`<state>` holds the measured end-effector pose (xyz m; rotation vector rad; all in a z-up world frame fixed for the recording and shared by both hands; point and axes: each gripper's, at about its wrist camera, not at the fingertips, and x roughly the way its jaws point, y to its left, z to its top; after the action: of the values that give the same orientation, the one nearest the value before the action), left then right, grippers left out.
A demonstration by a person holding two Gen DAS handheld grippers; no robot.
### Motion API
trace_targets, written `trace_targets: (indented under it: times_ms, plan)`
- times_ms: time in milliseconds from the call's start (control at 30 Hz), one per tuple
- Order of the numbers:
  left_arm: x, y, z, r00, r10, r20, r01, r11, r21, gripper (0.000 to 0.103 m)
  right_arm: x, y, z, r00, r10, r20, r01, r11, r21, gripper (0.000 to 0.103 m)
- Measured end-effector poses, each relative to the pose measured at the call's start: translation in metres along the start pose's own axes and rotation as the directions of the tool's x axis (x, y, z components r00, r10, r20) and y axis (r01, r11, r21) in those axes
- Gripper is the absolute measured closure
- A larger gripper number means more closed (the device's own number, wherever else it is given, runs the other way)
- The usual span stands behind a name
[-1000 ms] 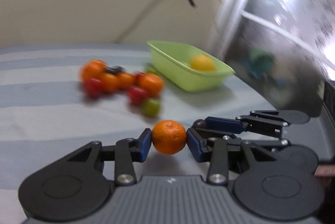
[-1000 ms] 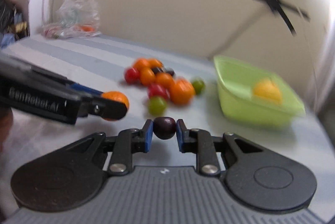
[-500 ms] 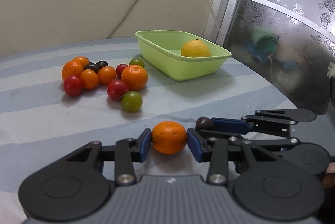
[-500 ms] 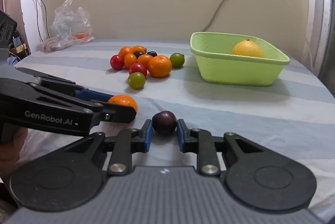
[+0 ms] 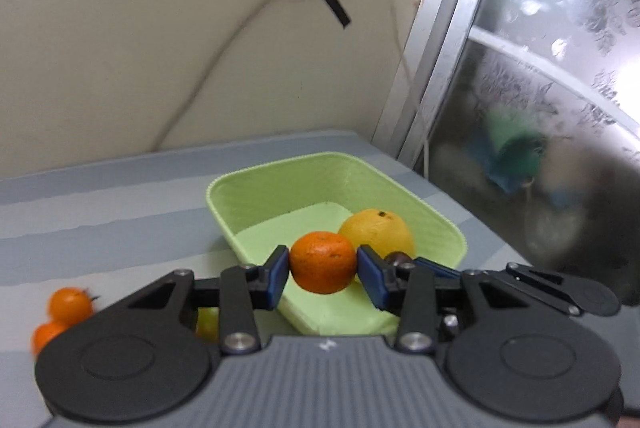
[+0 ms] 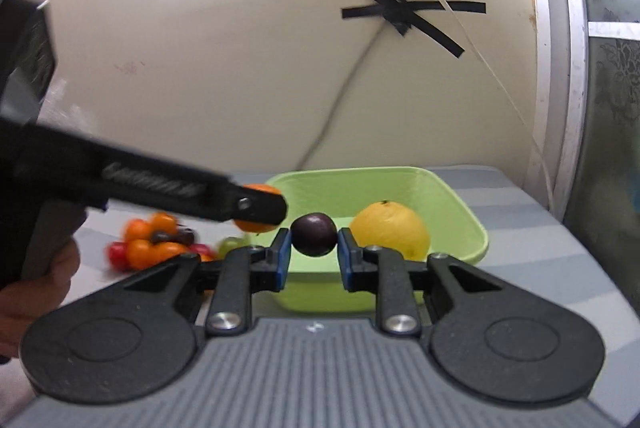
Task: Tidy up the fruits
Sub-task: 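Carry both fruits into the green basin while both grippers open to release, then grasp a red cherry tomato with the left gripper while the right gripper grasps a green tomato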
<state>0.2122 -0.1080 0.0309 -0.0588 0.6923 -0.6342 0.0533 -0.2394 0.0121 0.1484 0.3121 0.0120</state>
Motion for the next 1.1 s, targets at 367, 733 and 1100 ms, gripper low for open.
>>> trace_targets:
  times_ms: [367,733,1100]
  plan:
    - [-0.013,-0.004,0.002,0.999,0.026,0.046,-0.028,0.999,0.032,0.057,0.011,-0.004,-0.007,0.999,-0.046,0.0,0.046,0.999,-0.004,0.071]
    - [-0.139,0.055,-0.074,0.974,0.179,0.137,-0.153,0.971,-0.182,0.056,-0.033,0.031,-0.024,0.988,0.151,-0.021,-0.15,0.988,0.035,0.072]
    - [-0.094,0.07,-0.09,0.999,0.037,0.01,-0.033,0.959,-0.28,0.053,0.0,0.083,-0.029,0.958,0.219,-0.184,-0.228,0.973,-0.028,0.055]
